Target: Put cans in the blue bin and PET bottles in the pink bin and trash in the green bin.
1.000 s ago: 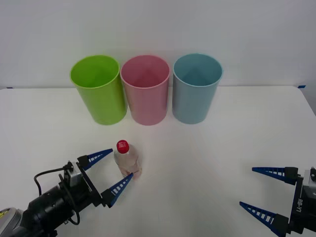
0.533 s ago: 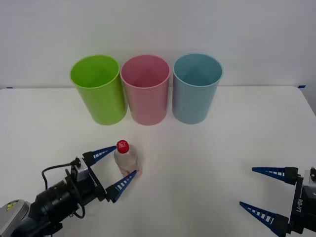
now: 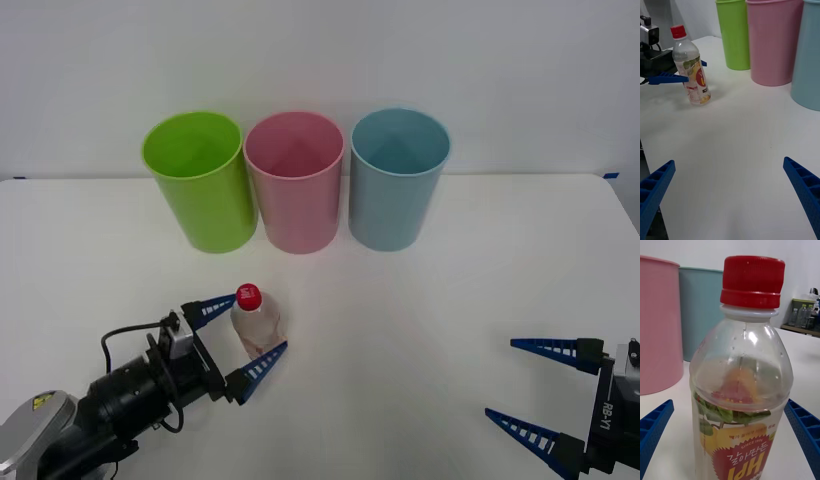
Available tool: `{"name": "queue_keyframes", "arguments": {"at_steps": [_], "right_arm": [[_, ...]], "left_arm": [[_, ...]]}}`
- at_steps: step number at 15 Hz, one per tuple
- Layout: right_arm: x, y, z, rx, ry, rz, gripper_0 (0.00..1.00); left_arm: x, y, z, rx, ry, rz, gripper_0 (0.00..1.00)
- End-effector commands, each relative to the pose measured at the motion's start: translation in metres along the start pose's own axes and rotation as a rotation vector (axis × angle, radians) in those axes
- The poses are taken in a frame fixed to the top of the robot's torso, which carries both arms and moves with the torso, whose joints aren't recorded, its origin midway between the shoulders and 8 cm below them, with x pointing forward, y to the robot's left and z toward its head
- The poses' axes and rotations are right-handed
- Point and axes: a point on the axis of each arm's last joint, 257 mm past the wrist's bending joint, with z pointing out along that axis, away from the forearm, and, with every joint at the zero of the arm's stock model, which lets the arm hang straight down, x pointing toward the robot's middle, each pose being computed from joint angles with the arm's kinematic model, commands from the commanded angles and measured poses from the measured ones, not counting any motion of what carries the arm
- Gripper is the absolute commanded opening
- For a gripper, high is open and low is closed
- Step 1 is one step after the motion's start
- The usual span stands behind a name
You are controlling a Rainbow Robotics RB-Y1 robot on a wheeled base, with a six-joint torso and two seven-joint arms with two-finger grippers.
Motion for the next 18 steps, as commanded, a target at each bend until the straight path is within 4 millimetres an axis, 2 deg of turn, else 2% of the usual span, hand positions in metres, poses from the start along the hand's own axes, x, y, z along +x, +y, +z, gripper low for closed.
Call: {"name": "queue_keyframes", "arguments": {"at_steps": [1,8,18], "right_arm": [[0.000,0.000,0.000,0.000,0.000,0.000,1.00],[0.000,0.000,0.000,0.000,0.000,0.000,1.00],[0.000,0.000,0.000,0.000,0.000,0.000,1.00]], "left_arm": [[0.002,-0.003,0.006,0.003,0.004,0.005,1.00],[0.004,-0.014,0.020,0.014,-0.002,0.005,1.00],[0.004,-0.013,0.020,0.012,0.001,0.007,0.99]]}}
